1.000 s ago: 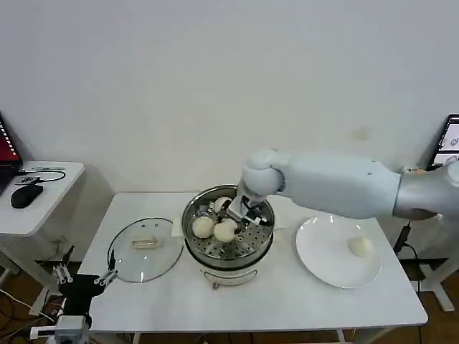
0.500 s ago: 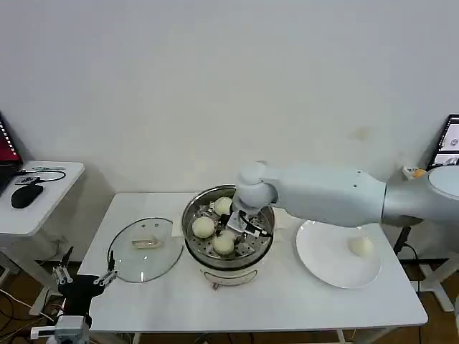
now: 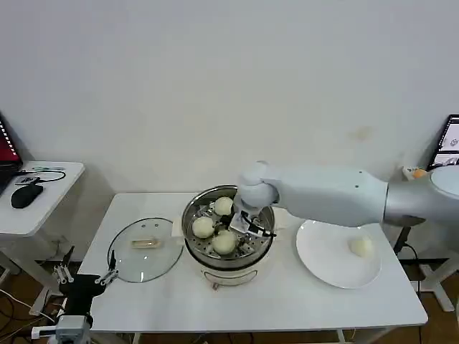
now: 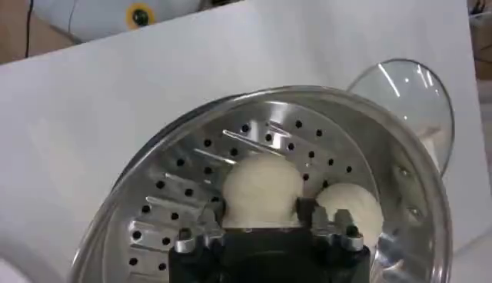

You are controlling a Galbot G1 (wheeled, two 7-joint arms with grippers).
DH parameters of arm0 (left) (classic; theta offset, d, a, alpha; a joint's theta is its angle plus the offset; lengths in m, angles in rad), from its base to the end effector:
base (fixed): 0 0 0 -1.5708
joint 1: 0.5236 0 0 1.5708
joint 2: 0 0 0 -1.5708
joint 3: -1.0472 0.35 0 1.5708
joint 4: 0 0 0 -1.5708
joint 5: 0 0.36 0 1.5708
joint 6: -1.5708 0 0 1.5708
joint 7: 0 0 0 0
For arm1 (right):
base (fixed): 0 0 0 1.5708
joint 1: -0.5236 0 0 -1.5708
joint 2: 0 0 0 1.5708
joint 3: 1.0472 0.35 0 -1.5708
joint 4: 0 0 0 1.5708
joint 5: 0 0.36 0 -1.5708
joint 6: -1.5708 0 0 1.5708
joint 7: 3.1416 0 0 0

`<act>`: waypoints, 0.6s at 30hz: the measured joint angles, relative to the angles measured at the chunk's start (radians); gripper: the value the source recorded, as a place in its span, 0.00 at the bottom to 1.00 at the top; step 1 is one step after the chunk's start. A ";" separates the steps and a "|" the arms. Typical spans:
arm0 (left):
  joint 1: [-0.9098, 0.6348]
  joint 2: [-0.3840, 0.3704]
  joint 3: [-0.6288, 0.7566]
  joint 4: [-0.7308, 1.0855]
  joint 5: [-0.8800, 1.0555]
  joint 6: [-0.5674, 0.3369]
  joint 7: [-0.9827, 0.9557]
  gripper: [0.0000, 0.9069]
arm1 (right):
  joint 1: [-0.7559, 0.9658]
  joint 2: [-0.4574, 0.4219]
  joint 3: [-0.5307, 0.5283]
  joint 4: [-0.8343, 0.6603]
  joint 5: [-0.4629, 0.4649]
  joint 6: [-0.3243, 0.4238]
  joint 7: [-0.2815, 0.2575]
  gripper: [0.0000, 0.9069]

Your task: Take steamed baozi put them in steamer then cover it.

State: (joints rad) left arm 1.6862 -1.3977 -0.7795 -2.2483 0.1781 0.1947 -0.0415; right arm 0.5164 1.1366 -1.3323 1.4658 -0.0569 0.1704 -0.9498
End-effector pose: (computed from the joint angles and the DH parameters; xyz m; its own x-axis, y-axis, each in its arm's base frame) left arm 0.1521 0.0913 -0.2503 -0.9745 -0.2093 0.0815 -0.1507 0.8785 0.4533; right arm 0.4955 0.1486 -0.1043 -0.1362 -0.2892 0.9475 -0.3212 -0.8919 -0.3184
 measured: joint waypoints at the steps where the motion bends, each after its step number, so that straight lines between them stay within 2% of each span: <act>1: -0.001 0.002 0.001 0.000 0.000 0.000 0.000 1.00 | 0.006 -0.005 0.003 -0.002 0.003 -0.002 0.001 1.00; 6: -0.010 0.012 0.010 0.007 -0.002 0.001 0.002 1.00 | 0.034 -0.038 0.022 -0.014 0.027 -0.026 0.010 1.00; 10: -0.019 0.021 0.016 0.016 -0.007 0.003 0.004 1.00 | 0.061 -0.090 0.032 -0.026 0.045 -0.078 0.009 1.00; 18: -0.038 0.049 0.035 0.026 -0.017 0.006 0.008 1.00 | 0.123 -0.271 0.026 -0.013 0.106 -0.228 0.000 1.00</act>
State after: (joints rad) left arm 1.6483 -1.3487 -0.7442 -2.2219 0.1608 0.2004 -0.0340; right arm 0.6395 0.8658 -1.3064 1.4532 0.0493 -0.0575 -0.9496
